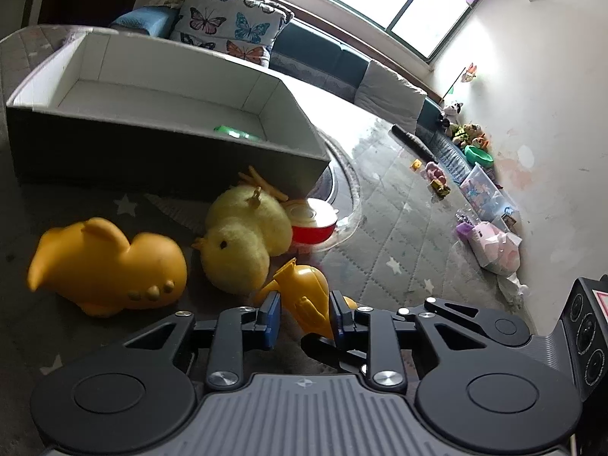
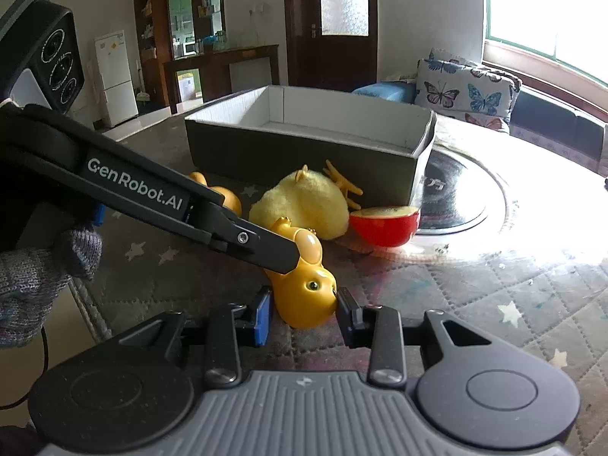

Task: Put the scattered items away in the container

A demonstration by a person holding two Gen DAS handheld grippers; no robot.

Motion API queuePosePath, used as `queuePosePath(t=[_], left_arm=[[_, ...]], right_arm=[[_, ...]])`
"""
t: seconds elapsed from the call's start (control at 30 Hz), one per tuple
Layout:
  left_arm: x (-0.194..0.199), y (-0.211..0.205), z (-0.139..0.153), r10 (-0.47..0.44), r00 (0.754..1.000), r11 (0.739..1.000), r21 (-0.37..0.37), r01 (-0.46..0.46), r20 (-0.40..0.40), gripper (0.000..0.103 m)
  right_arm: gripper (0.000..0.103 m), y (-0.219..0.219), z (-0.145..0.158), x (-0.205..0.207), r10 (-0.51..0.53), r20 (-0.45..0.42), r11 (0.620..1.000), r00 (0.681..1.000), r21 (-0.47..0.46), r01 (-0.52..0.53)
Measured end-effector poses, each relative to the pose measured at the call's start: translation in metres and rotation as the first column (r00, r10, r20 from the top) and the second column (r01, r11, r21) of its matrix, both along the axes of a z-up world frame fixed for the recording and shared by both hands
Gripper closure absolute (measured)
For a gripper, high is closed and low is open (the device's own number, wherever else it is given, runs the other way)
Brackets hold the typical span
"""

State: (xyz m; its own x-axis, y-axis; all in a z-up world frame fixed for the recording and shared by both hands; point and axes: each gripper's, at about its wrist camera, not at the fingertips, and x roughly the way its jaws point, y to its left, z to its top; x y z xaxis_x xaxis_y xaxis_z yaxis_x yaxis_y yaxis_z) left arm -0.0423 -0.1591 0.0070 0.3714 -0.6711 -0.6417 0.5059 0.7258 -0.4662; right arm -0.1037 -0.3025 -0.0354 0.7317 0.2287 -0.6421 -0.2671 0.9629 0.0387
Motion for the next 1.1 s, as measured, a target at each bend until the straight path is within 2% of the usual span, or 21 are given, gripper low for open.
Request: queuePosePath(t=[0.33,0.57,0.77,0.93,1.1], left_arm=[[0.021,-0.007,0.036,0.040,0.996,0.998,-0.054,-0.036,0.081,0.074],[0.074,-0.017,0.039,0.082,0.994,0.994,-0.079,-0.075,0.078,0.074],[0.123,-0.027,0.039,0.117,0.991,0.989,-0.097,-0.110,0.064,0.074],[0.156,-0.033,0.021,0.122,0.992,0.990,-0.068,-0.120,0.025,0.074],[0.174,-0.032,0.006,0.132,0.991,0.988,-0.077,-0.133,-0.023,0.074]], right_arm=[[0.069,-0.002,0.032,0.019,-0.019,0.108,1.000,0.994,-0.015,0.020],[0.069,-0.007,0.049,0.072,-0.052,0.163,0.998,0.985,-0.015,0.055],[0.069,-0.007,0.041,0.126,-0.072,0.137,0.997,0.988,-0.017,0.075],[0.069,-0.010,0.023,0.167,-0.087,0.071,0.996,0.994,-0.005,0.087],[0.069,-0.010,0.011,0.182,-0.095,0.058,0.994,0.994,-0.043,0.098]])
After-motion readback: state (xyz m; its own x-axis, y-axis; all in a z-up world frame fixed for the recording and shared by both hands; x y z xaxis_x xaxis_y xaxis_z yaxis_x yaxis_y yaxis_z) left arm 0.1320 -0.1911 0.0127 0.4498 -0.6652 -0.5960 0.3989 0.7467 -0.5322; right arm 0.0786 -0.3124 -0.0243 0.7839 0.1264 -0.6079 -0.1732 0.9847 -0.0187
